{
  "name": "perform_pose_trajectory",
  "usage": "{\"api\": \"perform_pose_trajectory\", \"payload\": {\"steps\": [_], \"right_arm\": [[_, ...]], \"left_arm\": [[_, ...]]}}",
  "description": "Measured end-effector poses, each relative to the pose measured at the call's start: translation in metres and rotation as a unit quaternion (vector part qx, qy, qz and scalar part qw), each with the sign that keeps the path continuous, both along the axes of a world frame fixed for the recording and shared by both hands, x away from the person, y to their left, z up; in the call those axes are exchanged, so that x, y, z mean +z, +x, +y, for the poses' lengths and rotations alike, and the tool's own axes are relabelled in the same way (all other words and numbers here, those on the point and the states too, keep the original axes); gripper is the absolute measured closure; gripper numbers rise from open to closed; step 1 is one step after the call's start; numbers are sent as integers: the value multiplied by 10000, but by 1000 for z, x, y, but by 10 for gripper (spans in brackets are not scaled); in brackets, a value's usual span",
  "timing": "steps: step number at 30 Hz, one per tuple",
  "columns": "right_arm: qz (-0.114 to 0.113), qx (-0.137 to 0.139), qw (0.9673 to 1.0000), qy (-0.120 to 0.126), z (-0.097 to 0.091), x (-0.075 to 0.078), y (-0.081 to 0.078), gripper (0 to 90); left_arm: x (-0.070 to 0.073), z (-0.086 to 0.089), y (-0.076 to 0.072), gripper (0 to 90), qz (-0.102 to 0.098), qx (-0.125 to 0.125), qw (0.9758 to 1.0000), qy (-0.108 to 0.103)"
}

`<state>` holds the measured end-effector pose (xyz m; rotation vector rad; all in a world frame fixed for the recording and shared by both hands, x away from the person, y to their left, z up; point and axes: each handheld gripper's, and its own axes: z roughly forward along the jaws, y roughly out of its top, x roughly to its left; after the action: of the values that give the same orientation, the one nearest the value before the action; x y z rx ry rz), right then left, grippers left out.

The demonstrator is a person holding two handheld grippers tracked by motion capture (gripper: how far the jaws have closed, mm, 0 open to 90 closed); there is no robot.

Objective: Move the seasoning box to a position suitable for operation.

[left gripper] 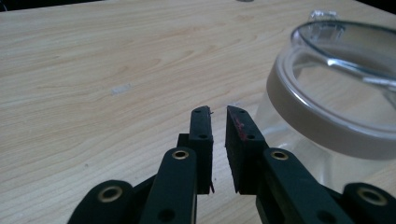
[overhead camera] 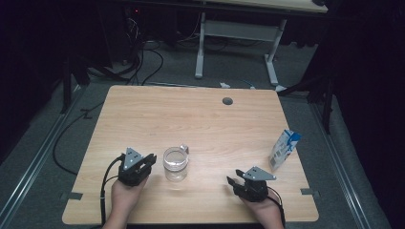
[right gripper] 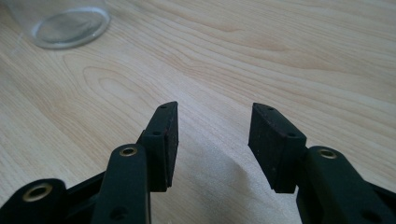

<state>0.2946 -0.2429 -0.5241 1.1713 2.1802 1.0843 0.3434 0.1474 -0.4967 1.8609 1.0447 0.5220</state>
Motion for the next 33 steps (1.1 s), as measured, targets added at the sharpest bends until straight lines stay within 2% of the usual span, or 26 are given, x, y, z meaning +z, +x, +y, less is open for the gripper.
{"api": "perform_pose_trajectory", "payload": {"steps": [3, 4, 7, 10, 15, 17, 24, 28, 33], "right_arm": [[-85, -5, 9999, -77, 1, 0, -2, 521], [-122, -2, 9999, -91, 2, 0, -3, 517], [-144, -20, 9998, -113, 3, 0, -4, 503], [-150, 16, 9998, -149, 5, -1, -4, 504], [-60, 46, 9999, -73, 5, -1, -4, 550], [-74, 18, 9999, -75, 5, -1, -5, 563], [-59, -80, 9999, -43, 1, 1, -4, 580], [-59, -66, 10000, -26, 1, 1, -4, 581], [-104, -92, 9999, -41, -1, 2, -4, 586]], "left_arm": [[0, -2, 2, 858, 57, -46, 9999, -107], [2, -4, 4, 883, 104, -134, 9995, -257], [4, -10, 6, 900, 25, -193, 9996, -186], [3, -11, 8, 900, 44, -194, 9995, -256], [2, -14, 5, 900, 13, -294, 9992, -286], [2, -16, 3, 900, -25, -285, 9993, -244], [1, -16, -6, 900, -27, -318, 9990, -305], [1, -18, -13, 900, -4, -401, 9986, -341], [1, -24, -26, 900, -35, -551, 9981, -286]]}}
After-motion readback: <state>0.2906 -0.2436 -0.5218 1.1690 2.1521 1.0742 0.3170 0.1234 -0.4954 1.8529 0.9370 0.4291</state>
